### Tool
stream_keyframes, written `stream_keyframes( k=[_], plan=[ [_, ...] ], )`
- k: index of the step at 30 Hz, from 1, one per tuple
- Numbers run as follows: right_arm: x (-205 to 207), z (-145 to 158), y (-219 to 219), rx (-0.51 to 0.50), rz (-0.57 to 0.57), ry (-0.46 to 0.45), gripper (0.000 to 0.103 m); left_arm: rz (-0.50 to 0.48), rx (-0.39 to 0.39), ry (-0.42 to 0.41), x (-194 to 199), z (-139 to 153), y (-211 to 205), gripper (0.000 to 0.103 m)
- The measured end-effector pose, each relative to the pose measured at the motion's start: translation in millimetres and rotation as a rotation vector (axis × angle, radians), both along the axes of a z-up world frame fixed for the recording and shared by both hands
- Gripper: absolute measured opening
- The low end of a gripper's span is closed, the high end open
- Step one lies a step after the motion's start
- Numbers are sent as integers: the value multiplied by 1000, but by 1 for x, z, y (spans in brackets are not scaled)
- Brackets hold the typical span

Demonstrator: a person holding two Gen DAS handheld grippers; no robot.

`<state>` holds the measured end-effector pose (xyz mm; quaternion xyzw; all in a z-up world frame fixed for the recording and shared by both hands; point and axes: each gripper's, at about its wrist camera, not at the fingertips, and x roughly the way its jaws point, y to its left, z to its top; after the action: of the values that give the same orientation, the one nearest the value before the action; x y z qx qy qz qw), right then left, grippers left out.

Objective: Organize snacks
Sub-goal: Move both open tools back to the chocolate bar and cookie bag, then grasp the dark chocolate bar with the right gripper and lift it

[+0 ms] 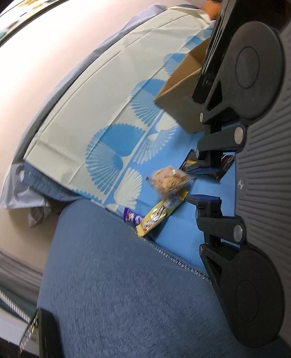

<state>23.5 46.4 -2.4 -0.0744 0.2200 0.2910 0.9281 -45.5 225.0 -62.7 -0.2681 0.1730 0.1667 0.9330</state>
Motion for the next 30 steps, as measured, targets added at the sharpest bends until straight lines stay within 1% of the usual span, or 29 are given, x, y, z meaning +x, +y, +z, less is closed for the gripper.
stream_keyframes(
  k=[2,4,7,9,11,12,13,14,15,16,17,18,19,21,23,25,27,28,29,30],
  plan=[
    [12,-4,11,-2,-10,16,34,29,-3,-4,-2,-1,4,22],
    [29,-15,27,-16,-28,38,38,36,12,-2,0,-1,4,22],
    [55,-38,49,-30,-36,119,41,38,23,-6,1,-2,4,22],
    [70,-54,59,-38,-45,170,56,36,31,-8,3,-2,4,22],
    [80,-69,65,-46,-47,216,67,36,42,-13,6,-3,4,23],
    [83,-75,67,-50,-55,232,69,35,46,-12,9,-3,5,28],
    [87,-81,68,-51,-69,243,69,26,43,-9,13,-4,5,38],
    [90,-86,68,-44,-78,256,73,9,34,-7,18,-3,7,44],
    [92,-88,67,-28,-82,263,76,-8,33,-9,23,-1,7,54],
    [93,-90,66,-20,-78,267,76,-18,44,-11,26,1,8,64],
    [93,-92,67,-23,-63,267,75,-31,65,-5,34,4,7,69],
    [93,-93,68,-29,-49,264,74,-43,80,10,42,6,8,80],
    [93,-95,68,-32,-43,263,74,-52,91,32,51,7,9,82],
    [95,-99,65,-20,-39,280,74,-60,109,74,72,8,14,83],
    [94,-100,66,-27,-23,269,75,-78,99,117,92,5,23,84],
    [94,-99,66,-40,-13,254,71,-96,84,160,113,-1,31,84],
    [92,-99,65,-50,-26,237,55,-112,85,187,126,-8,35,83],
    [91,-99,63,-53,-29,227,50,-127,85,200,134,-11,36,82],
    [90,-99,62,-53,-29,219,42,-139,86,213,140,-14,36,81],
    [91,-99,61,-52,-30,216,41,-150,89,227,146,-17,36,72]
  ],
)
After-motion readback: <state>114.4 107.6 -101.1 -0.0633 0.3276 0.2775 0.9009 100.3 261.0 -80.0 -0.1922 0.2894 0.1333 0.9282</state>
